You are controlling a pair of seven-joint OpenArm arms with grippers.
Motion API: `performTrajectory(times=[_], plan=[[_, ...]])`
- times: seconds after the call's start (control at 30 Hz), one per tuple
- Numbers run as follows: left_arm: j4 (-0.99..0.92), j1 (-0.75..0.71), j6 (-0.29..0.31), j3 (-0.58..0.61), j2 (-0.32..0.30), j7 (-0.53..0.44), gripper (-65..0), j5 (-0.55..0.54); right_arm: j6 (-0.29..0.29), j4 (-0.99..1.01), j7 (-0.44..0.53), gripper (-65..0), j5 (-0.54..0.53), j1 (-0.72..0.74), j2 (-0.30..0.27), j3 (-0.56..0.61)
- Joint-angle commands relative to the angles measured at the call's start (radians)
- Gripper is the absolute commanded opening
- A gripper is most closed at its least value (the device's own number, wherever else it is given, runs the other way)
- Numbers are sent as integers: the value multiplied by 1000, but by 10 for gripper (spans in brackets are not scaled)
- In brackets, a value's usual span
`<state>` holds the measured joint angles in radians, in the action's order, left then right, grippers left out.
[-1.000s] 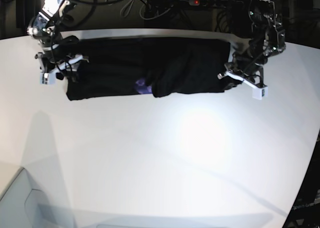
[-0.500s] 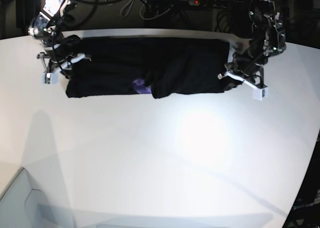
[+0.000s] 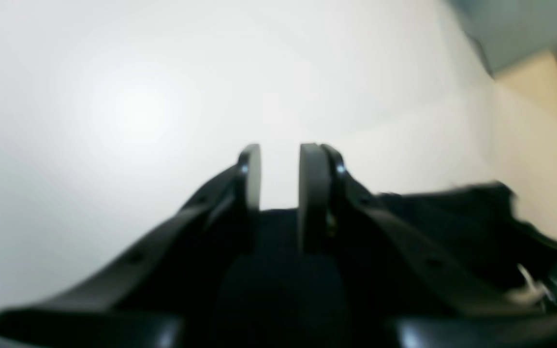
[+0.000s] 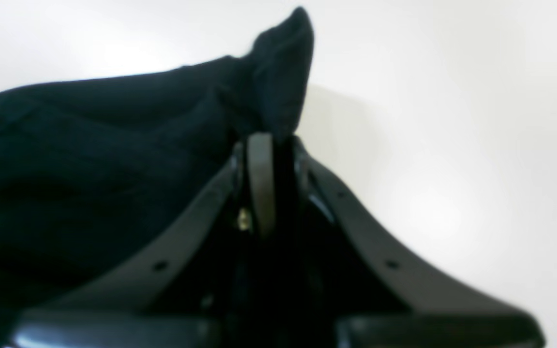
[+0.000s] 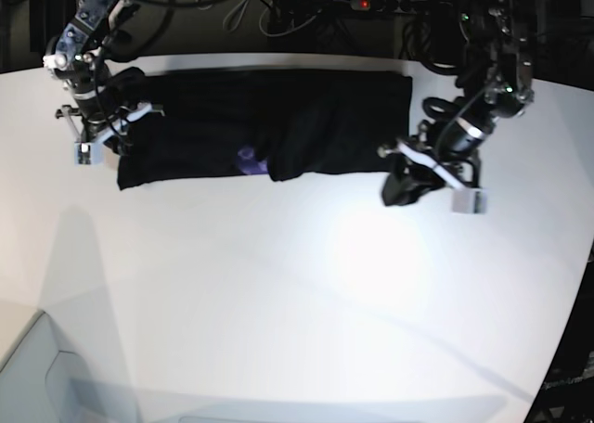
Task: Layout the t-shirt on the table in an organized manner, then fold the t-shirt properly
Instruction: 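Grasp the strip's other end with the right gripper and the middle with the left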
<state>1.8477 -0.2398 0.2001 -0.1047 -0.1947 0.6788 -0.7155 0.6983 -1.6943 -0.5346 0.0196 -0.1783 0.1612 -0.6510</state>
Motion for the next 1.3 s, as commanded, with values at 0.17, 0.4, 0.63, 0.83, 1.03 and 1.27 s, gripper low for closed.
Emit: performTrajectory(times=[0.17,0.4,0.63,0.83,1.03,1.27], plan=[[-49,56,0,265,-1,-8,-650,41,0,-17,21,-650,-20,7,-4,41],[-150,58,3,369,-2,-8,-641,113,0,-16,21,-650,-20,12,-4,41],[-294,161,3,518,7,-9,-641,113,0,-16,21,-650,-20,13,-4,41],[-309,190,8,554,8,-17,-641,109,0,-20,21,-650,-20,12,-4,83],[-135,190,11,540,-19,-14,-641,49,0,-20,23,-650,-20,27,-4,83],[-47,127,2,425,-98,-9,-641,-11,0,-79,21,-650,-20,33,-4,83]])
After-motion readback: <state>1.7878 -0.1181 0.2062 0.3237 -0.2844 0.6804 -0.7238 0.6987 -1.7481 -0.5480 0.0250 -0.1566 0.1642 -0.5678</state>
